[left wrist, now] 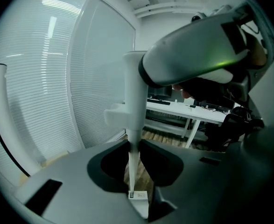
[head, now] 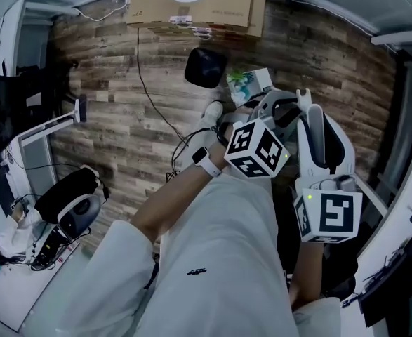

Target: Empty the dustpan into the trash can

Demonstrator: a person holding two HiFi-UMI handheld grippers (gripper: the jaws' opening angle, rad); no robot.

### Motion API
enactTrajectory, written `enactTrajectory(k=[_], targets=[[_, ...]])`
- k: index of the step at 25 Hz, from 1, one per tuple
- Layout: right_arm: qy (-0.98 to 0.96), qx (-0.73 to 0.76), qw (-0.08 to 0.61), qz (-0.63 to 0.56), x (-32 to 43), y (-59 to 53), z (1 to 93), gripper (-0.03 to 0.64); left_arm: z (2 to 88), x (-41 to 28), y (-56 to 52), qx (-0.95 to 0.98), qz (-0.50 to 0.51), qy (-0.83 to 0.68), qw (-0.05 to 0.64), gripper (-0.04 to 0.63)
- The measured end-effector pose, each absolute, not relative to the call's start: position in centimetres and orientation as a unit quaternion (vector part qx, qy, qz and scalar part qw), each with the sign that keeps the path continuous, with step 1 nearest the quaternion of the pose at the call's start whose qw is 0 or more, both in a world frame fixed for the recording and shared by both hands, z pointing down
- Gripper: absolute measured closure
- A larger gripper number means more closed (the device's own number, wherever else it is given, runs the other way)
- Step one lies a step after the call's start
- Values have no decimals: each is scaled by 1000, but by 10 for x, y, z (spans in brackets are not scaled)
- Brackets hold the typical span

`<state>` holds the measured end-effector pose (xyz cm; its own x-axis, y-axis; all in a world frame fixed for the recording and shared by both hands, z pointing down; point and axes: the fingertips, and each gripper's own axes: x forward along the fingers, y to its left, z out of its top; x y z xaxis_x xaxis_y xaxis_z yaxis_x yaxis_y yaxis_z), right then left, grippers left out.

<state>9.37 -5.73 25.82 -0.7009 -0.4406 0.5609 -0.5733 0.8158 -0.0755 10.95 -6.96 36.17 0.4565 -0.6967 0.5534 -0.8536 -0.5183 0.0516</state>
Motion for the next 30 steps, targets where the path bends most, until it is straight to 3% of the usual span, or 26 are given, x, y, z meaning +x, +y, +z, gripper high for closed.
enactTrajectory(k=[17,30], targets=[[-944,225,222,91,62,-31,224,474,328,72,-50,837,204,-485,151,515],[-975,143,167,43,11,-15,190,474,289,5,-45,794,178,-569,120,512]])
